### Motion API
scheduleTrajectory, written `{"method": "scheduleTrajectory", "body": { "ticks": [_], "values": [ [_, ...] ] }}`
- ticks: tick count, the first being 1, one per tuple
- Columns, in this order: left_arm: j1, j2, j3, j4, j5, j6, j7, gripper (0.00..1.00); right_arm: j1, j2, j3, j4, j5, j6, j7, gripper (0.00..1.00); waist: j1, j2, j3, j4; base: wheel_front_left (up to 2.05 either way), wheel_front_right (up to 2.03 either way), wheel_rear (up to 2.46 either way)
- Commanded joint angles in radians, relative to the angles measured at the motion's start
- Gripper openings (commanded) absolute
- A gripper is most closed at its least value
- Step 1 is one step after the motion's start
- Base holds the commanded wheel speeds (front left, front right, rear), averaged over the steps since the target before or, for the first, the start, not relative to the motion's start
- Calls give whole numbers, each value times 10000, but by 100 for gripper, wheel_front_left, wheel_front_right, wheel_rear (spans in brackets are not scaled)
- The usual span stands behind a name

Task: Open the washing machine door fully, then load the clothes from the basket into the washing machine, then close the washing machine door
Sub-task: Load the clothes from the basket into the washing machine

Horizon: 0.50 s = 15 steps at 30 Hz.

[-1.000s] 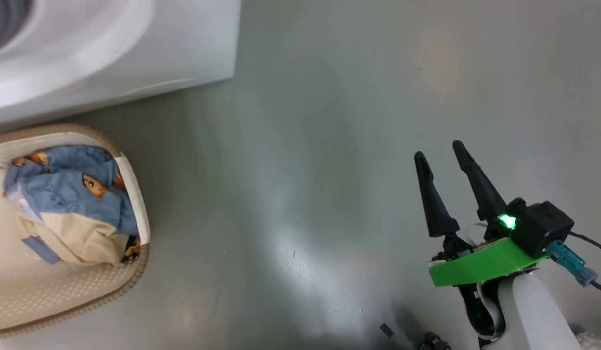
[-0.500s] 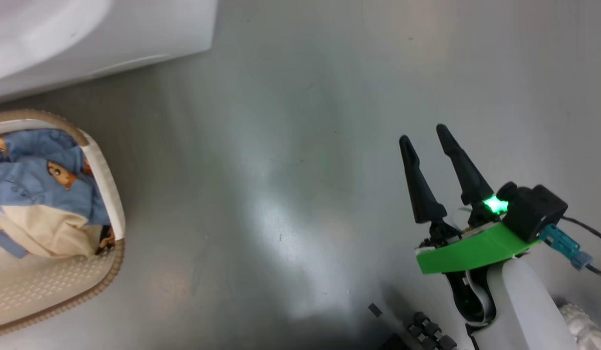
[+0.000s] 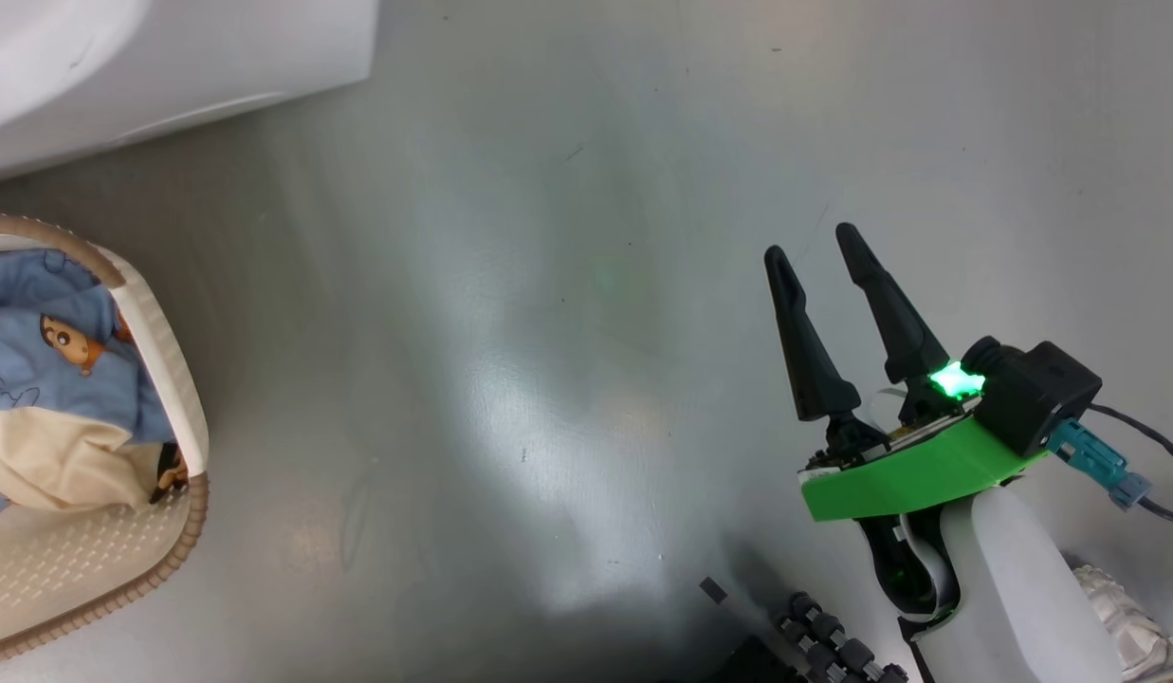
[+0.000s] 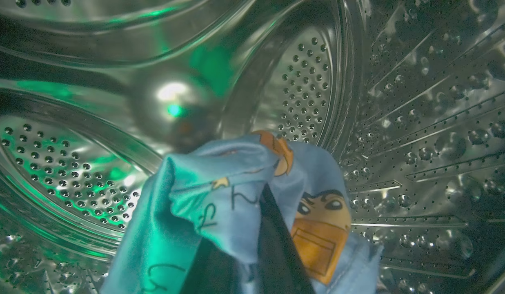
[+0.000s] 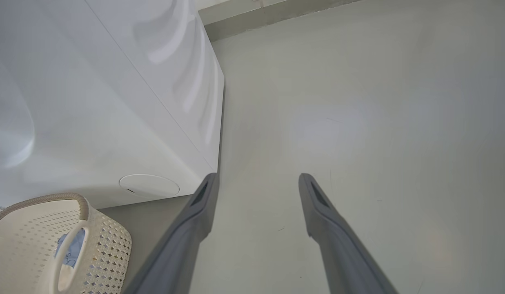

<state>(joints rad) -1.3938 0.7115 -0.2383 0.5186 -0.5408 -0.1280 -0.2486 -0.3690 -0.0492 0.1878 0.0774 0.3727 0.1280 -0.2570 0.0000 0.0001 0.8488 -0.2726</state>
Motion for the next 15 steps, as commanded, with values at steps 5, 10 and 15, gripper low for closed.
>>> {"method": "scheduleTrajectory", "body": {
  "ticks": [5, 10, 15],
  "values": [
    [48, 689, 92, -75, -10, -27, -121, 0, 188, -10, 263, -114, 140, 27, -48, 100, 0, -1, -33, 2, 0, 0, 0],
    [314, 548, -105, 845, -679, -27, 342, 7, 201, -10, 199, -61, 104, 27, -48, 100, 0, -1, -120, 62, 0, 0, 0],
    [242, 501, -304, 1343, -1164, -27, 931, 100, 194, -10, 212, 28, 76, 27, -48, 100, 0, -1, -251, 159, 0, 0, 0]
  ]
}}
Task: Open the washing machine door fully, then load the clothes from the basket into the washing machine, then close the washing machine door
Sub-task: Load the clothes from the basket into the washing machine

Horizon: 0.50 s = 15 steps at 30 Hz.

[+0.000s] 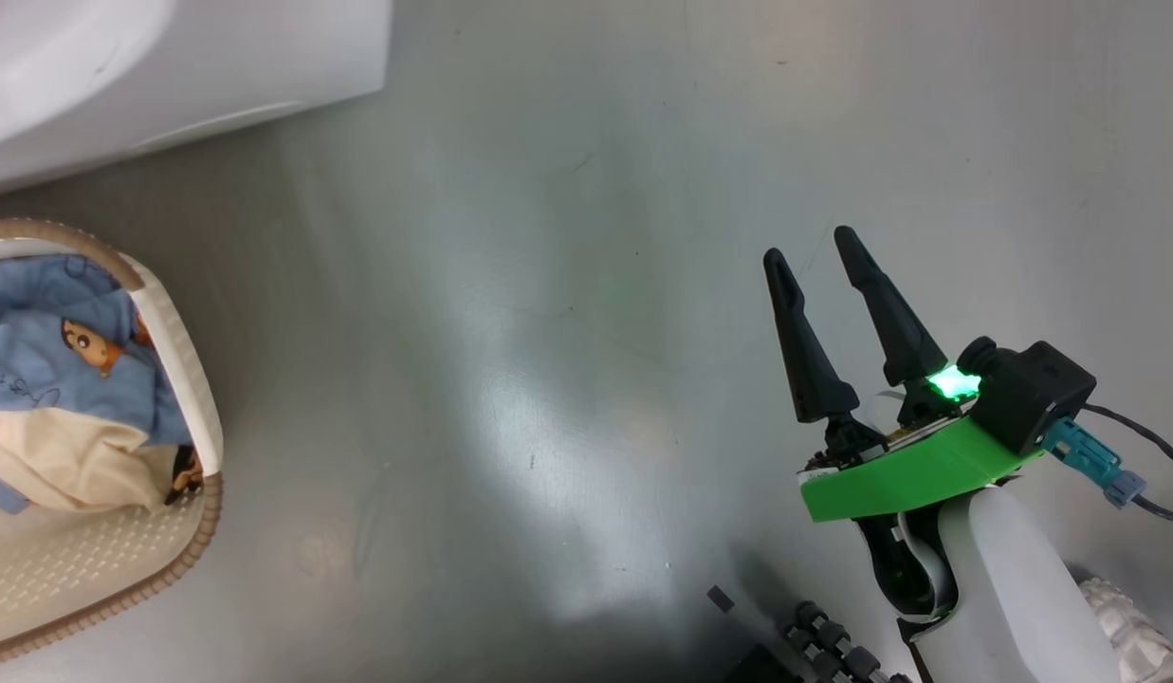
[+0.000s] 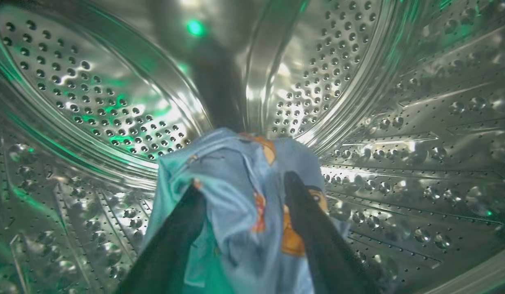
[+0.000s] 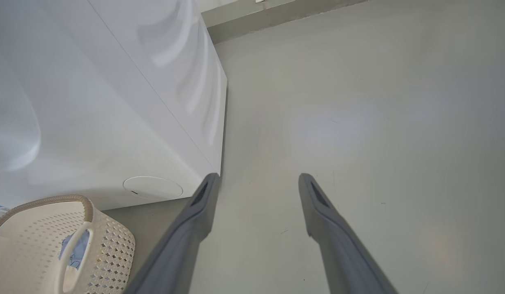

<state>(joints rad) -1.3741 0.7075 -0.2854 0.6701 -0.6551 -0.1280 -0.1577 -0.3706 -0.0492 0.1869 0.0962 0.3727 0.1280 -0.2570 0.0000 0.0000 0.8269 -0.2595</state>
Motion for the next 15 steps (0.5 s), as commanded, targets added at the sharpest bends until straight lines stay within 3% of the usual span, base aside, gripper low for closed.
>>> {"method": "scheduleTrajectory", "body": {
  "ticks": [1, 15],
  "values": [
    [47, 519, 145, -103, -89, -27, 60, 100, 209, -10, 221, -135, 67, 27, -48, 100, 0, 0, -86, 60, 0, 0, 0],
    [924, -217, -29, 92, -554, 69, -378, 100, 255, -10, 39, 179, -109, 27, -48, 100, 0, 0, -928, 472, 0, 0, 0]
  ]
}}
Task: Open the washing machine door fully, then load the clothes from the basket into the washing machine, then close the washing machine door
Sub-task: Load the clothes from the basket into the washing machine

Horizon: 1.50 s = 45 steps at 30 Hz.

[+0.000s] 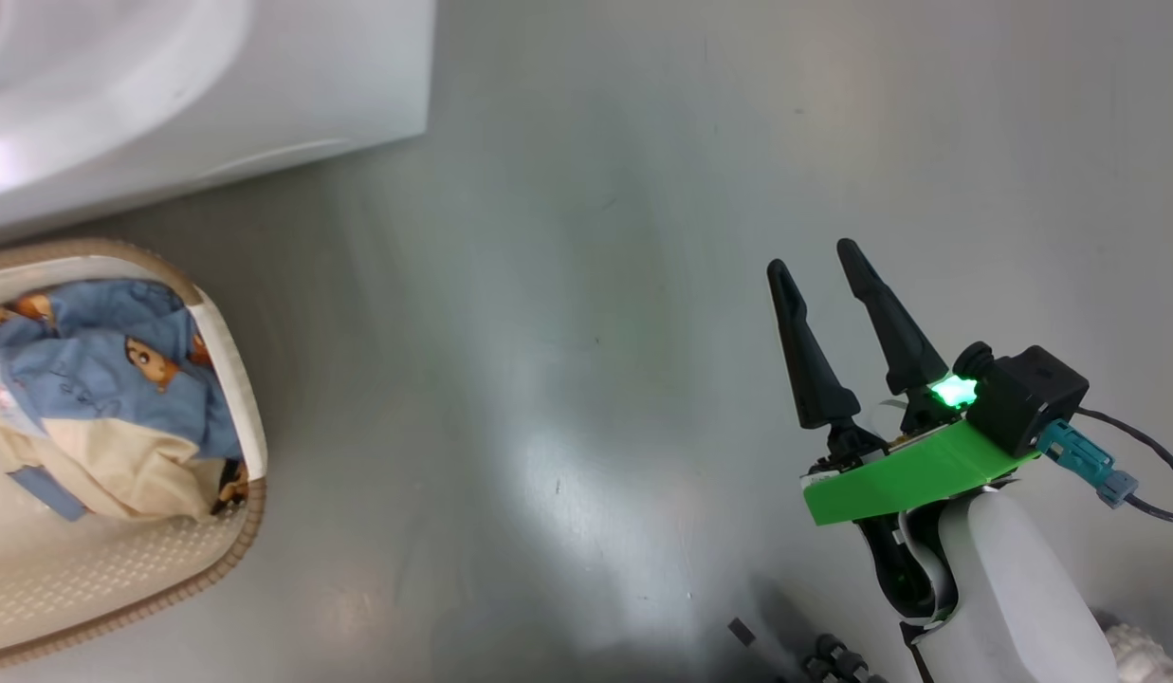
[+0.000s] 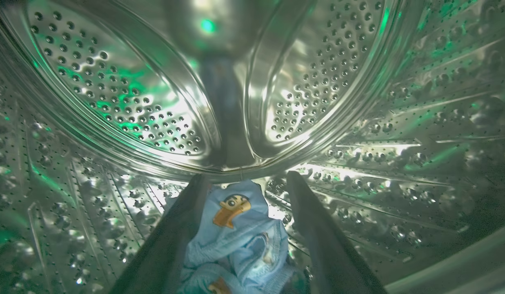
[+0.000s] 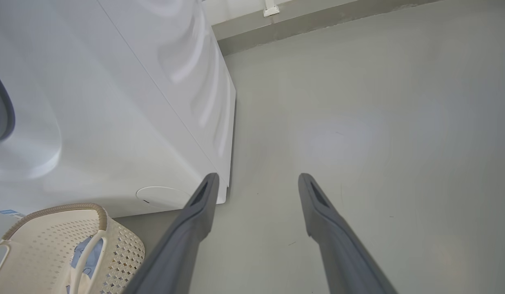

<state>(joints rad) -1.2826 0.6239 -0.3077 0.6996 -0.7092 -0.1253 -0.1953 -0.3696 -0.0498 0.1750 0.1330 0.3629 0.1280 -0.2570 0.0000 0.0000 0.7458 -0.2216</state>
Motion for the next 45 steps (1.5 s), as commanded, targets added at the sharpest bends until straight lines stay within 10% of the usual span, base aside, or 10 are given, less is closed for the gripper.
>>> {"method": "scheduleTrajectory", "body": {
  "ticks": [1, 24, 45],
  "values": [
    [334, 442, 180, -275, -51, 112, -146, 100, 292, -4, 118, -139, -58, 27, -48, 100, 0, 0, -306, 169, 0, 0, 0],
    [5241, -1247, 1944, -3365, 639, 897, -662, 100, 889, -4, -234, 323, -675, 27, -48, 100, 0, 0, -2293, 851, 0, 0, 0],
    [10367, -4097, 4912, -5944, 3442, 106, -664, 100, 1621, -4, -337, 652, -1098, 27, -48, 100, 0, 0, -4306, 816, 0, 0, 0]
  ]
}}
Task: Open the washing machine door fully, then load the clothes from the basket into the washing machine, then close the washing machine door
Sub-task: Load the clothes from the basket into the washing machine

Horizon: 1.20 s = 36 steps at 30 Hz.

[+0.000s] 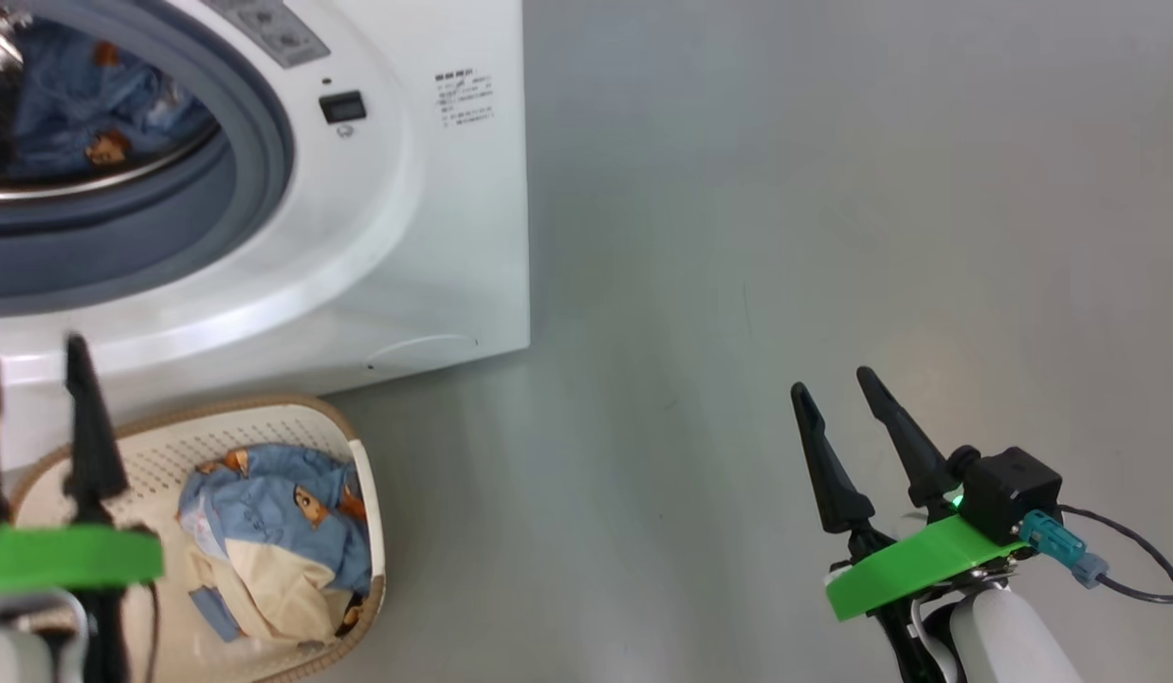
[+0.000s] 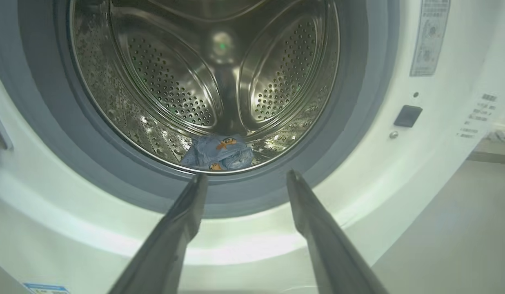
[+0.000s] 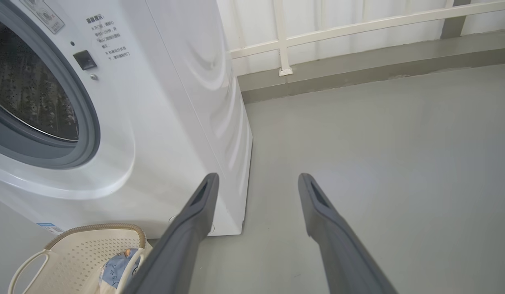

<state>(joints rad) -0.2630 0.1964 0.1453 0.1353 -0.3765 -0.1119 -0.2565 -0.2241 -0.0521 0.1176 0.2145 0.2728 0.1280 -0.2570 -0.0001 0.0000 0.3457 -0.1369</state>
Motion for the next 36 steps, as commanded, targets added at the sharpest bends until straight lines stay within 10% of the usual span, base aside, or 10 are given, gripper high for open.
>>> {"method": "scheduleTrajectory", "body": {
  "ticks": [1, 36],
  "values": [
    [387, 60, 428, -341, 209, -52, -52, 100, 215, 19, 247, -146, -216, 27, -48, 100, 1, 0, -395, -39, 0, 0, 0],
    [4193, -1457, 849, -1471, 1423, -187, -53, 100, 1249, 19, -141, -616, -620, 27, -48, 100, 1, 0, -2181, 186, 0, 0, 0]
  ]
}}
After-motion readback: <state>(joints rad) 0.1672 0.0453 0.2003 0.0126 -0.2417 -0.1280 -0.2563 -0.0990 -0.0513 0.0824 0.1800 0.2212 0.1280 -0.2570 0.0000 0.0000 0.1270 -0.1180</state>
